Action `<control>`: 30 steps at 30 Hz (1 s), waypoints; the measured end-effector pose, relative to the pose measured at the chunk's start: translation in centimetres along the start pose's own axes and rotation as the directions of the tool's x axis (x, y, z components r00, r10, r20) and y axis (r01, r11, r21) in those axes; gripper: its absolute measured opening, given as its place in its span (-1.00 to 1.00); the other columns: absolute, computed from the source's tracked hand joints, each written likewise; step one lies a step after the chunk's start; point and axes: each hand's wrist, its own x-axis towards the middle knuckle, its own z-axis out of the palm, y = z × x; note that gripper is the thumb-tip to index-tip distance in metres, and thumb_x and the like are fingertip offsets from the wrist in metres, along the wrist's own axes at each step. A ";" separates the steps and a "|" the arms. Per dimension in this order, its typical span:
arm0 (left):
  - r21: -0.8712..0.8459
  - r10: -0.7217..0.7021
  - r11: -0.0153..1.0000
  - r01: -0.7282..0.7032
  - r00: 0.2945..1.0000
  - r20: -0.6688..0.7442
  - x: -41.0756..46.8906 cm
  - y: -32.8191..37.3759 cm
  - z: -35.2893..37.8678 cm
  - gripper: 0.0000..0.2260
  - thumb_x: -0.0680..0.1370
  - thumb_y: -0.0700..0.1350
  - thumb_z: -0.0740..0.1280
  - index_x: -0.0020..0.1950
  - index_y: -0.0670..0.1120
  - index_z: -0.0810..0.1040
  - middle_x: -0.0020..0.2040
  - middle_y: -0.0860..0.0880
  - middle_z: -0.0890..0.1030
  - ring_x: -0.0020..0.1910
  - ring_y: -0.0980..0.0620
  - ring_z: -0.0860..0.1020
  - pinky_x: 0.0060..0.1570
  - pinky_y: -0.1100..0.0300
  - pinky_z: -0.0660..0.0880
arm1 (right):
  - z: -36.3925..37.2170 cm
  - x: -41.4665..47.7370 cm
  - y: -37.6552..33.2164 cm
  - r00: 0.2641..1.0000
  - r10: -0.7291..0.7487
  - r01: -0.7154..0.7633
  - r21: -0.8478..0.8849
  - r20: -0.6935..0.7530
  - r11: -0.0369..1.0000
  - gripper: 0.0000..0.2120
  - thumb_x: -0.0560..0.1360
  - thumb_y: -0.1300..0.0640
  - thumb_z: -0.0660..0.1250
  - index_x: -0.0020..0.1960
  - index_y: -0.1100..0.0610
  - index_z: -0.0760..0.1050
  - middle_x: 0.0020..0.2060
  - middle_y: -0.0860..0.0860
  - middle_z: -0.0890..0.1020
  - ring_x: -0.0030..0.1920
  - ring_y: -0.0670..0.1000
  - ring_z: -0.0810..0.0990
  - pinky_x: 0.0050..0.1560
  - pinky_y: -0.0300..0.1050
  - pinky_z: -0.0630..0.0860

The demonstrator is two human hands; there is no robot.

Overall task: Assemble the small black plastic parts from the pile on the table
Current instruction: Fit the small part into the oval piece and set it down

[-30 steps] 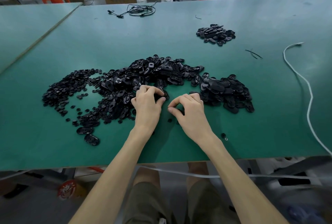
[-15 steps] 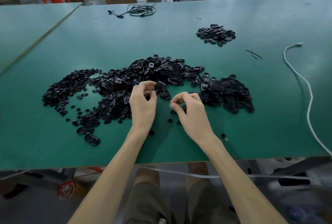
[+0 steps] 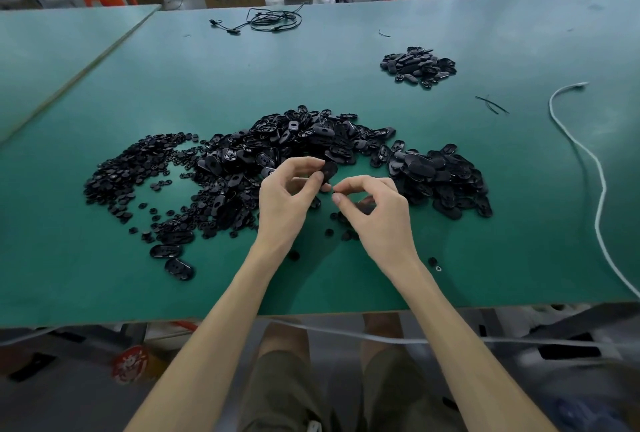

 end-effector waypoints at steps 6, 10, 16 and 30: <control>0.017 -0.013 1.000 0.012 0.998 0.057 0.1 -0.2 0.0 -0.82 0.62 -0.26 0.41 0.08 0.01 0.71 -0.03 0.05 0.75 -0.12 0.05 0.72 -0.14 0.23 0.59 | 0.1 0.2 0.6 0.999 0.042 -0.041 0.077 -0.020 0.996 -0.81 0.54 0.22 0.49 0.08 -0.04 0.65 -0.12 -0.31 0.66 0.06 -0.02 0.59 -0.04 -0.37 0.47; 0.012 -0.017 1.000 0.016 0.997 0.071 0.2 -0.3 0.0 -0.83 0.62 -0.24 0.42 0.10 0.00 0.72 -0.04 0.05 0.74 -0.18 0.07 0.70 -0.17 0.25 0.57 | 0.0 0.4 1.0 0.995 0.089 -0.083 0.123 -0.048 0.989 -0.81 0.55 0.21 0.49 0.09 -0.03 0.64 -0.08 -0.17 0.70 0.10 -0.01 0.63 0.02 -0.20 0.52; -0.006 -0.019 1.000 0.020 0.991 0.130 0.1 -0.3 0.0 -0.87 0.61 -0.27 0.44 0.11 -0.10 0.72 -0.03 -0.08 0.73 -0.18 -0.02 0.68 -0.16 0.17 0.56 | -0.3 0.5 1.1 0.982 0.165 -0.147 0.181 -0.087 0.972 -0.79 0.56 0.18 0.48 0.15 -0.04 0.64 -0.09 -0.13 0.71 0.08 -0.01 0.65 0.09 0.10 0.58; 0.002 -0.025 1.000 0.025 0.989 0.143 0.3 -0.8 0.1 -0.71 0.57 -0.33 0.46 0.20 -0.01 0.66 0.11 -0.02 0.70 0.01 0.03 0.68 0.03 0.20 0.59 | -0.2 0.4 1.3 0.979 0.184 -0.162 0.204 -0.091 0.965 -0.86 0.55 0.21 0.49 0.05 0.00 0.69 -0.09 -0.10 0.72 0.06 0.02 0.67 0.13 0.20 0.59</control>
